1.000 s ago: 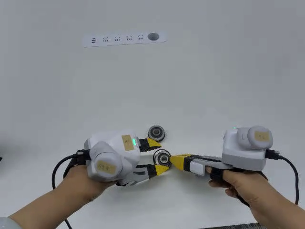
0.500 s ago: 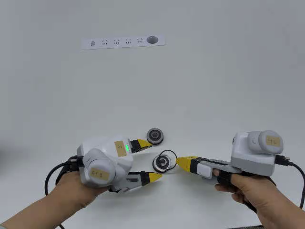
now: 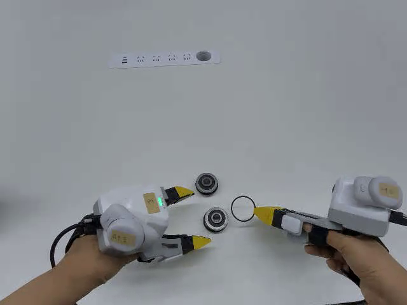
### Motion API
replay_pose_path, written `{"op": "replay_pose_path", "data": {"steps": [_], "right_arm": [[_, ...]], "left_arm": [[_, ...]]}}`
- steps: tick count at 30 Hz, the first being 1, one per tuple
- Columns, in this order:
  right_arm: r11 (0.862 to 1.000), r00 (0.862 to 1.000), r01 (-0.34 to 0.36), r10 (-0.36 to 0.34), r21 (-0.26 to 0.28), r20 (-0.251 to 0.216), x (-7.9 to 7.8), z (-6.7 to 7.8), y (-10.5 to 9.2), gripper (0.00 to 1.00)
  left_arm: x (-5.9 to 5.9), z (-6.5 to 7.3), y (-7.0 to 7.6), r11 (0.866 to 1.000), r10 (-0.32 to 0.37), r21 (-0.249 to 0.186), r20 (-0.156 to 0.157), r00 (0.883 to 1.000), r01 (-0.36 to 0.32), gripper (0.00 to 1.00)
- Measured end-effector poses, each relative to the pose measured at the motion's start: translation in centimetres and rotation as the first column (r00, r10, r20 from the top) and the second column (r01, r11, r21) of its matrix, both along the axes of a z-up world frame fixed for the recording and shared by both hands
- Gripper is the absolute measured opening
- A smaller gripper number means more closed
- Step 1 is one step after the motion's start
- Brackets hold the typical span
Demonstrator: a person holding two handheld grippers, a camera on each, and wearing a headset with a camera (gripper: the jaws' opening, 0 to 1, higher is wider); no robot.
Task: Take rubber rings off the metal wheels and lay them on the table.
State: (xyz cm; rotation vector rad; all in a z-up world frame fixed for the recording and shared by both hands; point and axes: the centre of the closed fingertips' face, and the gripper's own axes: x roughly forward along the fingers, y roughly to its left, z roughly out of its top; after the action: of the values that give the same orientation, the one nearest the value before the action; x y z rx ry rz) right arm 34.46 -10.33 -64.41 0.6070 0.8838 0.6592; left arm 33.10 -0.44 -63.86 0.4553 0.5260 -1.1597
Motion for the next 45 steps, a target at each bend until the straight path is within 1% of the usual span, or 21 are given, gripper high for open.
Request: {"op": "replay_pose_path", "data": {"steps": [9,14,19,21,28,30,32,36,37,39,40,42,43,44,45], "right_arm": [[0.999,0.999,0.010,-0.012,-0.041,-0.036,-0.4,-1.2,-1.2,0.02],[0.997,0.998,0.036,-0.040,-0.069,-0.051,-0.3,-1.8,-1.8,0.02],[0.994,0.997,0.045,-0.051,-0.097,-0.062,-0.2,-2.4,-2.2,0.02],[0.993,0.997,0.047,-0.054,-0.106,-0.062,-0.1,-2.5,-2.2,0.02],[0.991,0.998,0.033,-0.038,-0.130,-0.042,0.0,-2.6,-2.1,0.02],[0.991,0.999,0.027,-0.032,-0.131,-0.033,0.0,-2.6,-2.0,0.04],[0.989,1.000,0.017,-0.020,-0.146,-0.020,0.1,-2.5,-2.0,0.06],[0.988,1.000,0.009,-0.010,-0.155,-0.006,0.1,-2.4,-1.9,0.08],[0.985,1.000,0.003,-0.002,-0.172,0.007,0.2,-2.5,-2.0,0.09],[0.982,0.999,-0.010,0.016,-0.186,0.029,0.2,-2.3,-1.9,0.11],[0.981,0.999,-0.016,0.022,-0.196,0.030,0.2,-2.2,-1.9,0.12],[0.974,0.997,-0.044,0.058,-0.222,0.057,0.1,-2.1,-1.7,0.14],[0.973,0.997,-0.052,0.065,-0.227,0.052,-0.1,-2.1,-1.6,0.15],[0.969,0.996,-0.060,0.076,-0.238,0.056,-0.1,-2.2,-1.6,0.15],[0.967,0.994,-0.069,0.089,-0.246,0.070,-0.1,-2.2,-1.5,0.17]], "left_arm": [[-0.1,-0.1,0.5,1.000,0.012,0.007,-0.009,1.000,-0.012,0.51],[-0.2,-0.2,0.6,1.000,0.016,0.008,-0.012,1.000,-0.016,0.51],[-0.3,-0.4,0.7,1.000,0.020,0.014,-0.018,1.000,-0.020,0.50],[-0.3,-0.4,0.7,1.000,0.022,0.009,-0.021,1.000,-0.022,0.50],[-0.3,-0.5,0.9,1.000,0.025,0.010,-0.023,0.999,-0.025,0.50],[-0.3,-0.5,0.9,1.000,0.027,0.011,-0.024,0.999,-0.027,0.49],[-0.3,-0.5,0.9,1.000,0.028,0.010,-0.023,0.999,-0.028,0.49],[-0.3,-0.4,0.9,1.000,0.029,0.010,-0.024,0.999,-0.029,0.49],[-0.3,-0.4,0.9,1.000,0.028,0.010,-0.024,0.999,-0.028,0.49],[-0.3,-0.4,0.9,1.000,0.028,0.008,-0.025,0.999,-0.028,0.48],[-0.3,-0.4,0.9,1.000,0.029,0.009,-0.025,0.999,-0.028,0.48],[-0.3,-0.4,0.9,1.000,0.027,0.009,-0.025,0.999,-0.027,0.48],[-0.3,-0.4,0.8,1.000,0.028,0.007,-0.025,0.999,-0.027,0.47],[-0.3,-0.4,0.8,1.000,0.027,0.007,-0.024,0.999,-0.027,0.47],[-0.3,-0.4,0.8,1.000,0.026,0.007,-0.024,0.999,-0.026,0.47]]}}
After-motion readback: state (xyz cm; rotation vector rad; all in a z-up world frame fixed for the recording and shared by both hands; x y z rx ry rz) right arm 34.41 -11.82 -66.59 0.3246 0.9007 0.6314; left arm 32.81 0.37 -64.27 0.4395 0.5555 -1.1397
